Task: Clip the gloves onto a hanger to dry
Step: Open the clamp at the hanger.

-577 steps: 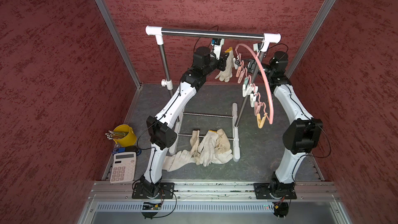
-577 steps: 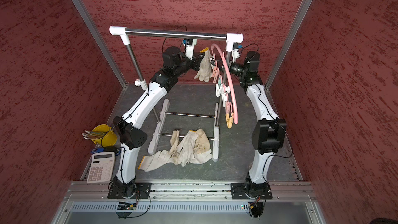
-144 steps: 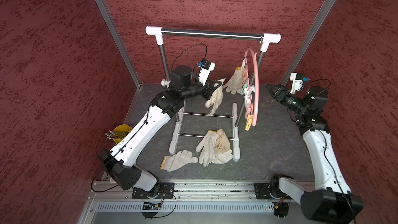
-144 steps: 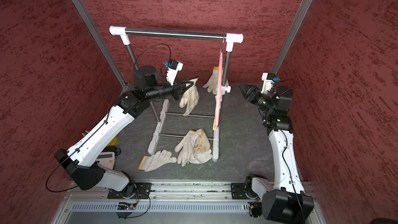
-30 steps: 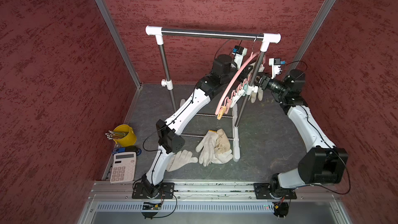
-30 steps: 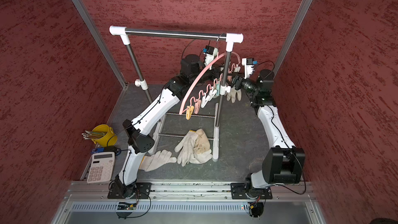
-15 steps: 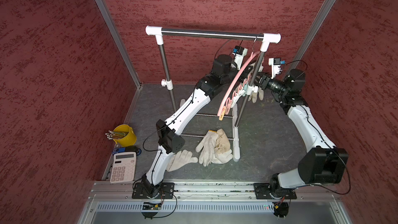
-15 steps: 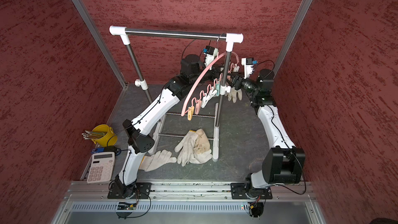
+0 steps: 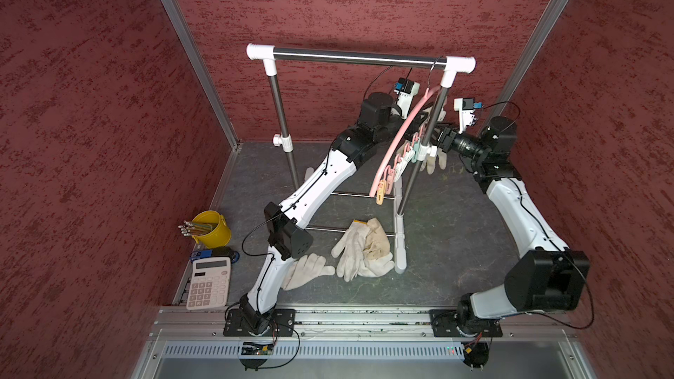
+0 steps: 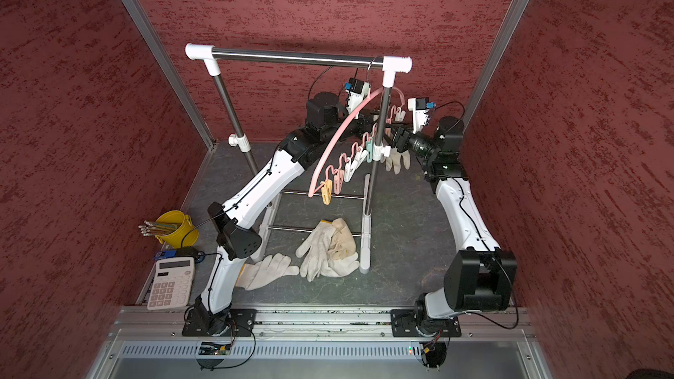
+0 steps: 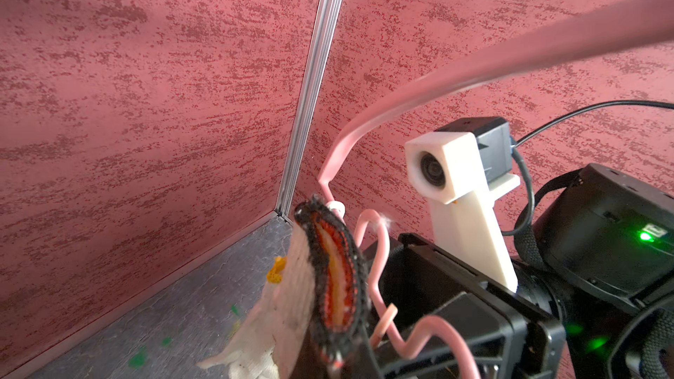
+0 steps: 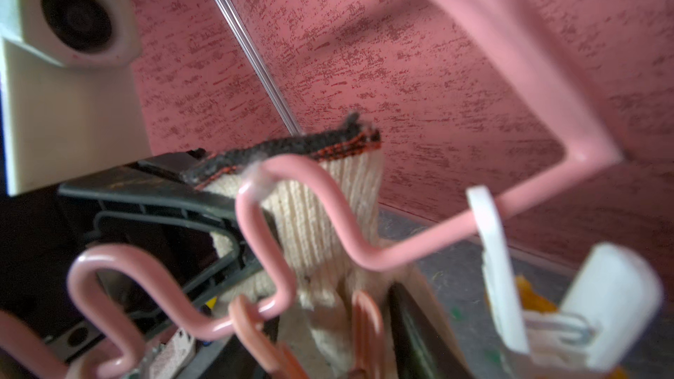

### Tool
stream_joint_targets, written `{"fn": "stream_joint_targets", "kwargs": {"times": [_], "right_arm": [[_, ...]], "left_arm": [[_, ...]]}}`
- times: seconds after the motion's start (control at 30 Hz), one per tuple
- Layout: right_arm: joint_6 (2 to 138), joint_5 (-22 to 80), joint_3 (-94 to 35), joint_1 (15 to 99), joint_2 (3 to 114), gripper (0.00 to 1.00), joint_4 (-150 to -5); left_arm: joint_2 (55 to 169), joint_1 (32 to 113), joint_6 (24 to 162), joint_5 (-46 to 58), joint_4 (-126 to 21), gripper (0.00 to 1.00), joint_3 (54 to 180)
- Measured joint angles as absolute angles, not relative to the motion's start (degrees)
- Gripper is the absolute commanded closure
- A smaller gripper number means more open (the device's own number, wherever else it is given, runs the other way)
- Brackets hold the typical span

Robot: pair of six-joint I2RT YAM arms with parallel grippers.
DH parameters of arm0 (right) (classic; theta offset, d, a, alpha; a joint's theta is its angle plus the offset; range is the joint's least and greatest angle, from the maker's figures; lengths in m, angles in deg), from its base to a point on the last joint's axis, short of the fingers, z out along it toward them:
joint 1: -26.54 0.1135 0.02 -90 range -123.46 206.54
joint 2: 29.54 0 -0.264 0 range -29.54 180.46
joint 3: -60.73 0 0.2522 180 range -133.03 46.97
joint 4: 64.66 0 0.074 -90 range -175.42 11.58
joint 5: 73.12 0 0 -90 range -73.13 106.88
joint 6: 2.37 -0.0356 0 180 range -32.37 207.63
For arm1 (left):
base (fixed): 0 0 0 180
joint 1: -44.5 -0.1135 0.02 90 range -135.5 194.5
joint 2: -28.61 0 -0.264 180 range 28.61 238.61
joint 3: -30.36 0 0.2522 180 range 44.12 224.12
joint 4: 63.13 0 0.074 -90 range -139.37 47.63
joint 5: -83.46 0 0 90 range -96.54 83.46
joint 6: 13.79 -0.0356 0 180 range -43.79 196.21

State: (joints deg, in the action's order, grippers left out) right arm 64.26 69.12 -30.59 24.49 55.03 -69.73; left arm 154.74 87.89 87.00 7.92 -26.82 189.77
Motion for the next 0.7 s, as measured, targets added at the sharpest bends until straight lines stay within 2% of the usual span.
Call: {"fn": "stream_joint_targets", "kwargs": {"times": [0.1, 0.3, 0.57, 0.7], "right_arm": [[64.2, 69.2, -30.7, 24.4, 55.1, 0.34, -69.8], [61.9, 72.1, -31.0, 23.1, 56.1, 0.34, -68.9], [59.1, 74.9, -31.1, 22.3, 56.9, 0.42, -67.1], [58.7, 75.4, -31.2, 22.1, 56.9, 0.43, -66.6]], "left_arm": [[154.7, 87.9, 86.8, 7.9, -26.8, 1.00, 189.8], [154.7, 87.9, 86.8, 7.9, -26.6, 1.00, 189.8], [154.7, 87.9, 86.7, 7.9, -26.5, 1.00, 189.8], [154.7, 87.9, 86.6, 7.9, -26.5, 1.00, 189.8]]}}
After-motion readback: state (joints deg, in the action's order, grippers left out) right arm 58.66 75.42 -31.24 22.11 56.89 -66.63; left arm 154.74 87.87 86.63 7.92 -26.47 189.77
